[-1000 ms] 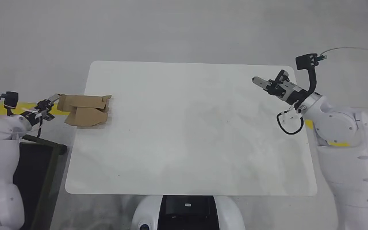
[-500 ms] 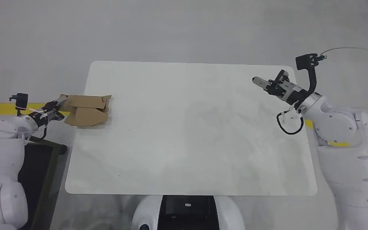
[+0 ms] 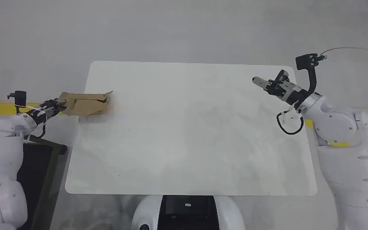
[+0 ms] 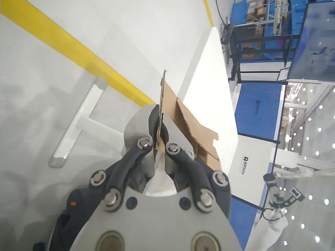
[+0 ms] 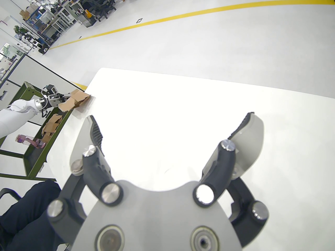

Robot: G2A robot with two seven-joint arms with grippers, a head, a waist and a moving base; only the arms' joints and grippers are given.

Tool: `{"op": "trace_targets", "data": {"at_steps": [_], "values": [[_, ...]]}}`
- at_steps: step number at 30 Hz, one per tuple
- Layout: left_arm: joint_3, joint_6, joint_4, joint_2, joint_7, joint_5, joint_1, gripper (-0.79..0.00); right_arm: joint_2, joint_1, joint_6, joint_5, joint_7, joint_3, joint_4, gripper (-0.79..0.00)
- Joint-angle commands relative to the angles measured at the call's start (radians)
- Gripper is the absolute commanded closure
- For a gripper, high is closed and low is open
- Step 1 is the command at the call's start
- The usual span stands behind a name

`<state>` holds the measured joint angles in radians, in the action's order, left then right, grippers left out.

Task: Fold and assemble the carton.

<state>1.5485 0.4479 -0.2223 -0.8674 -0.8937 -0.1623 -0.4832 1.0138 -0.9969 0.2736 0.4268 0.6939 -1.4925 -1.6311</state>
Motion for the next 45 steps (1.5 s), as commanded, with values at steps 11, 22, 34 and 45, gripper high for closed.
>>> {"op": "trace_targets", "data": {"at_steps": [11,22,34,45], "values": [[0.040,0.050,-0.069,0.011,-0.107,0.145,0.052,0.000,0.000,0.000,0.000,0.000,0.000,0.000,0.000,-0.785],[-0.034,0.014,-0.141,-0.066,-0.145,0.262,0.114,0.000,0.000,0.000,0.000,0.000,0.000,0.000,0.000,-0.785],[-0.152,0.034,-0.227,-0.159,-0.124,0.368,0.147,0.000,0.000,0.000,0.000,0.000,0.000,0.000,0.000,-0.785],[-0.282,0.045,-0.353,-0.234,-0.121,0.425,0.134,0.000,0.000,0.000,0.000,0.000,0.000,0.000,0.000,-0.785]]}}
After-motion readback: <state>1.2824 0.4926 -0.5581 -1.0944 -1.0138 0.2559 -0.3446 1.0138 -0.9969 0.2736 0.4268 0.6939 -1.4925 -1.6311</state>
